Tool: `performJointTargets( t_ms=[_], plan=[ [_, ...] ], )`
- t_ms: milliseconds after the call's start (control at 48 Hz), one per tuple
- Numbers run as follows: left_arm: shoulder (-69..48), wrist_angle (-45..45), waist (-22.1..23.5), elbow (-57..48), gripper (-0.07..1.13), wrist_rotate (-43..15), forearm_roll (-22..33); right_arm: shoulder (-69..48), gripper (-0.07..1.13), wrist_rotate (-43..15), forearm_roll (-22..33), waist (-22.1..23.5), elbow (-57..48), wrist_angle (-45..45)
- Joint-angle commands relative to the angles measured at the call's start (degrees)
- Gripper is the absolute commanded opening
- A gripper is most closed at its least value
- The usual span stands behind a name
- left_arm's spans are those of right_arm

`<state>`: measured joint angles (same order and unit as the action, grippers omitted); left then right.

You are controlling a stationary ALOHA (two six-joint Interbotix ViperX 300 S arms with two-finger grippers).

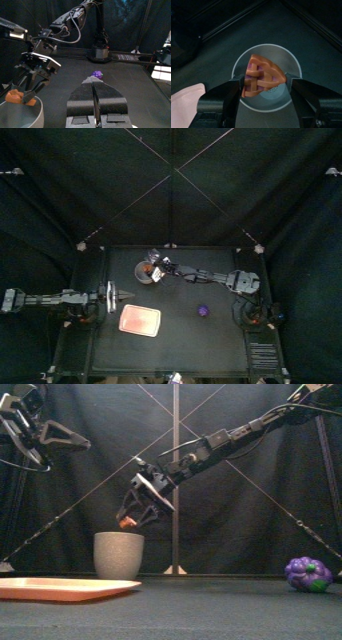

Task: Pick the pie then place it in the grey bowl
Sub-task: Drop pie in the grey bowl and return to neutral

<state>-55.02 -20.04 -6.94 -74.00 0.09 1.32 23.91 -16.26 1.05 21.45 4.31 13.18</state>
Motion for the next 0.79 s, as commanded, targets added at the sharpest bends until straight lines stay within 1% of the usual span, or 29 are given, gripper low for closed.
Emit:
performJointTargets(
  t_ms=[21, 83, 146, 229, 333, 500, 625, 792],
  plan=[
    [0.18, -0.53, 0.0, 0.53, 0.04, -0.18, 0.18, -0.09, 0.96, 0.09, 0.62, 0.18, 3.08, 1.58],
    [0.18, -0.53, -0.09, 0.44, 0.04, -0.18, 0.09, 0.26, 1.03, 0.35, 1.67, 0.09, 3.69, 2.72],
    [0.18, -0.53, -0.09, 0.35, 0.04, -0.18, 0.18, 0.26, 1.06, 0.0, 3.16, -0.09, 4.31, 3.52],
    [0.18, -0.53, -0.09, 0.35, 0.04, -0.09, 0.18, -0.35, 1.06, -0.26, 4.31, -0.18, 4.31, 3.96],
    [0.18, -0.53, -0.09, 0.26, 0.04, -0.18, 0.18, -1.67, 1.06, -0.35, 4.48, -0.44, 3.6, 4.13],
    [0.18, -0.53, -0.09, 0.35, 0.04, 0.0, 0.18, -5.62, 1.06, -0.18, 4.66, -1.14, -0.44, 2.99],
    [0.18, -0.53, -0.09, 0.35, 0.04, 0.0, 0.18, -10.37, 1.06, -0.26, 4.39, -1.23, -6.59, -1.32],
    [0.09, -0.53, -0.09, 0.44, 0.04, 0.0, 0.18, -18.63, 1.06, -0.26, 4.04, -1.41, -18.46, -10.63]
  ],
)
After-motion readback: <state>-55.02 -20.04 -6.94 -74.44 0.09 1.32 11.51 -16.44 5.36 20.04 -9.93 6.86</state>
